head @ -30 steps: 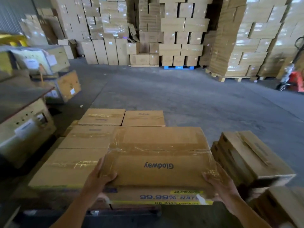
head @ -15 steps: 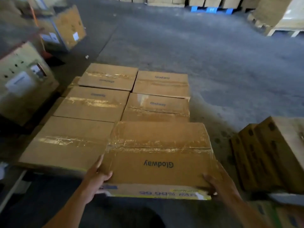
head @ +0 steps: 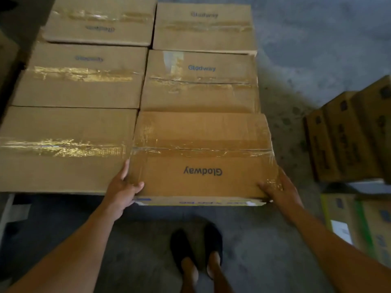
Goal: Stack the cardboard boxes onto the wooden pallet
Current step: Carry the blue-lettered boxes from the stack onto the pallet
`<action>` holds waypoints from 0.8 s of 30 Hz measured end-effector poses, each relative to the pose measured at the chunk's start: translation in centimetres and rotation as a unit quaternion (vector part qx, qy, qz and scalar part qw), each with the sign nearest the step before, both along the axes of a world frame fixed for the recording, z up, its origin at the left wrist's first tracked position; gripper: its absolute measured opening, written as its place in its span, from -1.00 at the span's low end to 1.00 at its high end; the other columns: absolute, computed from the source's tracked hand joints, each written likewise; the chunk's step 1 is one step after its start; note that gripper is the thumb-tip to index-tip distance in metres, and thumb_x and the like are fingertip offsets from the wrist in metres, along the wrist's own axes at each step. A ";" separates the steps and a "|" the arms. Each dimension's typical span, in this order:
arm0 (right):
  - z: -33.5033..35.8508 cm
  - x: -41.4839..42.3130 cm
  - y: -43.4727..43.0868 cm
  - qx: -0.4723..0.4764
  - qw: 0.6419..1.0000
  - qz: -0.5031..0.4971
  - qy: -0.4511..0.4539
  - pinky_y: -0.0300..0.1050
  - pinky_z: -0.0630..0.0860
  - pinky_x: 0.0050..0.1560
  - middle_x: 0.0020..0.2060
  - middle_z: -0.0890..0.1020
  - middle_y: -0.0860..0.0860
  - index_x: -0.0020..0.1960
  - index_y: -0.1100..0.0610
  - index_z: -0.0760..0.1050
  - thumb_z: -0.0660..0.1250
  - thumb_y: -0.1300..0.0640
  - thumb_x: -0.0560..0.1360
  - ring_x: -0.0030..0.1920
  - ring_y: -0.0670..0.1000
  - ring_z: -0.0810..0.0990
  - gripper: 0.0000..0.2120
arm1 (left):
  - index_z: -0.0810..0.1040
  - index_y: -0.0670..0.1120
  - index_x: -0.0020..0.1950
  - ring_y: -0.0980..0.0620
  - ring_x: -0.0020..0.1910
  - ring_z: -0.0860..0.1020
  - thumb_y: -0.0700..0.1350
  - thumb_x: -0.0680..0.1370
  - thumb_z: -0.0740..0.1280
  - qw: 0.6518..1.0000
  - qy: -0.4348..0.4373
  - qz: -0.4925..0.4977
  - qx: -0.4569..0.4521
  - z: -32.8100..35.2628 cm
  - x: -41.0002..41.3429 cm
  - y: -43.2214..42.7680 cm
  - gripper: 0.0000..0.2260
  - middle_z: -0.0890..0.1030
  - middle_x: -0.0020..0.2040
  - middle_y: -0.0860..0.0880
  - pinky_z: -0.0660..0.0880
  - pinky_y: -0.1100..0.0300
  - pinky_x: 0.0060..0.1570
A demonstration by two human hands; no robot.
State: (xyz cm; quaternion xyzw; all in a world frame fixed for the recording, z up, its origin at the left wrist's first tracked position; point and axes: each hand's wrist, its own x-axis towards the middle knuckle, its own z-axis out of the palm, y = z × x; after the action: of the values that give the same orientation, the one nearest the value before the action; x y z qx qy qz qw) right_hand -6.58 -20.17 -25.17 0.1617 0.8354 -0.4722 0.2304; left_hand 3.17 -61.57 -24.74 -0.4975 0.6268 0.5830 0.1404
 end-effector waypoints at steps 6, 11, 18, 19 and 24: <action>-2.2 0.5 -0.6 0.043 0.999 -0.011 -0.020 0.26 0.51 0.28 0.25 0.60 -0.05 0.46 -0.25 0.32 0.54 -0.18 0.37 0.23 0.10 0.58 -0.28 | 0.12 0.18 0.59 0.05 0.23 0.48 -0.33 0.50 0.44 0.996 0.022 -0.062 -0.062 -2.6 0.6 0.5 -0.18 0.41 0.45 -0.02 0.42 -0.12 0.34; -3.6 0.7 -1.5 0.064 0.998 -0.009 -0.024 0.34 0.48 0.28 0.36 0.52 -0.01 0.51 -0.24 0.25 0.53 -0.17 0.39 0.33 0.16 0.51 -0.23 | 0.10 0.16 0.60 -0.21 0.42 0.39 -0.14 0.51 0.49 0.975 -0.039 -0.114 -0.184 -4.4 0.3 0.9 -0.20 0.34 0.49 -0.19 0.38 -0.15 0.40; -4.7 0.1 -2.2 0.133 0.990 0.020 -0.044 0.34 0.41 0.35 0.39 0.51 0.05 0.53 -0.10 0.23 0.49 -0.18 0.44 0.35 0.23 0.49 -0.23 | 0.21 0.17 0.58 -0.33 0.29 0.27 0.08 0.49 0.48 0.926 -0.109 -0.162 -0.323 -4.5 0.6 2.1 -0.27 0.23 0.36 -0.28 0.32 -0.13 0.26; -4.8 0.0 -2.3 0.144 0.988 0.025 -0.049 0.32 0.42 0.35 0.39 0.50 0.06 0.53 -0.08 0.23 0.49 -0.18 0.44 0.35 0.24 0.49 -0.24 | 0.21 0.16 0.58 -0.33 0.29 0.27 0.07 0.48 0.49 0.927 -0.111 -0.162 -0.318 -4.5 0.6 2.2 -0.27 0.22 0.36 -0.29 0.33 -0.13 0.26; -5.5 -0.7 -2.1 0.196 0.976 0.041 -0.084 0.24 0.43 0.34 0.38 0.50 0.14 0.53 0.04 0.27 0.49 -0.16 0.45 0.34 0.28 0.48 -0.24 | 0.17 0.12 0.60 -0.34 0.29 0.28 0.05 0.50 0.48 0.922 -0.118 -0.186 -0.319 -4.5 0.3 2.2 -0.25 0.23 0.37 -0.30 0.32 -0.17 0.33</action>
State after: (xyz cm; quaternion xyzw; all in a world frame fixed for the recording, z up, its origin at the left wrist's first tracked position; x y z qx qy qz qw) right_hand -7.32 -22.28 -30.72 0.2086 0.8952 -0.2737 0.2830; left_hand 3.47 -59.40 -29.24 -0.4557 0.8398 0.2526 0.1524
